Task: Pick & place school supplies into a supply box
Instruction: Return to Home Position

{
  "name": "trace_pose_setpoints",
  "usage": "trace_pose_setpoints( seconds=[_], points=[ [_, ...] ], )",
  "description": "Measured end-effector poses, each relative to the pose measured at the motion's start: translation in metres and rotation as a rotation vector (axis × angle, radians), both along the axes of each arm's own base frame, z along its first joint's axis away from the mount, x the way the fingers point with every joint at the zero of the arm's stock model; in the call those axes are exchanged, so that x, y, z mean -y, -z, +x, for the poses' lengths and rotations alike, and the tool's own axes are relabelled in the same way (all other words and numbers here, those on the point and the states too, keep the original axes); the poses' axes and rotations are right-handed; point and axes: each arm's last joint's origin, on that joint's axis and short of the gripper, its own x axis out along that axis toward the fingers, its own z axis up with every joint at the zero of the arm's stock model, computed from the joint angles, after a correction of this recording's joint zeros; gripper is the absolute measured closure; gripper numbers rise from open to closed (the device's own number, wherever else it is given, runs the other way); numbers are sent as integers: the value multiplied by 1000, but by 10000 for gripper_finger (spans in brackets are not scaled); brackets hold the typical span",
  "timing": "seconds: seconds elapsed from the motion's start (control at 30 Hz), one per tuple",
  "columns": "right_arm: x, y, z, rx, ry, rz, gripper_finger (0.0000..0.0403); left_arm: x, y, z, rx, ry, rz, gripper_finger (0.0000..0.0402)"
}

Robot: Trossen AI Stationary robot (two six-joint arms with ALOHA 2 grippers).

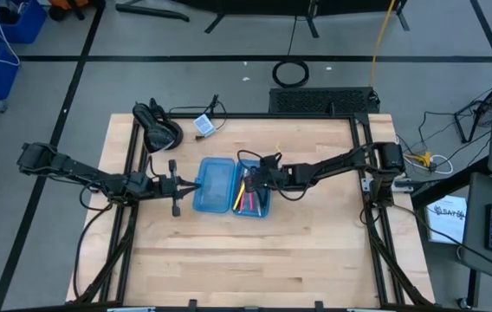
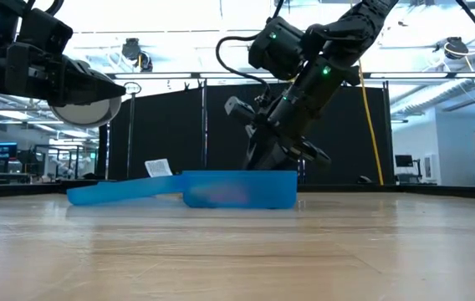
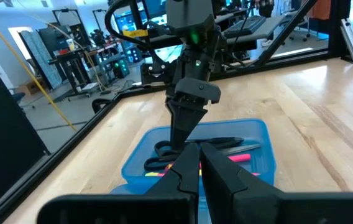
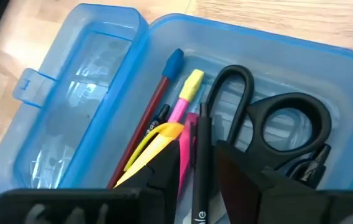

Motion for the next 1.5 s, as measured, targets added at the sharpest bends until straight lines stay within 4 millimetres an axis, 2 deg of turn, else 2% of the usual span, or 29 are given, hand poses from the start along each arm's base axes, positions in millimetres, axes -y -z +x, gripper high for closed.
trace_pose_setpoints(
  seconds=[0.17,0.33,0.4,0.5,0.6,0.7,0.77,0.93,1.03,1.13,1.23,1.3,1.4,1.5],
  points=[
    [0,-8,4,48,-54,-47,307,0,0,0,0,4,0,380],
    [-3,-44,3,114,-226,-215,306,0,0,0,-1,-14,5,380],
    [-8,-65,-4,125,-311,-303,309,0,0,0,-5,-16,10,380],
    [-23,-106,-20,171,-445,-461,330,-1,2,-1,-24,-23,55,380],
    [-48,-144,-44,173,-510,-651,377,0,-1,-5,-14,-95,75,380],
    [-74,-165,-72,125,-556,-786,396,2,-7,-12,4,-211,134,380],
    [-88,-170,-88,102,-579,-847,400,4,-12,-16,21,-234,145,380],
    [-106,-158,-112,94,-665,-959,402,11,-17,-19,56,-74,195,381],
    [-108,-139,-123,134,-774,-983,402,13,-16,-18,47,25,295,381],
    [-105,-108,-136,180,-893,-995,402,9,-20,-14,24,-28,352,394],
    [-96,-78,-151,233,-894,-1000,402,1,-32,-6,-44,-122,377,396],
    [-85,-63,-162,272,-840,-1005,402,-4,-36,-1,-120,-91,395,395],
    [-66,-52,-177,326,-740,-1006,402,-10,-42,6,-177,-25,371,398],
    [-50,-51,-194,392,-708,-999,402,-20,-53,9,-174,-178,287,399]
  ],
)
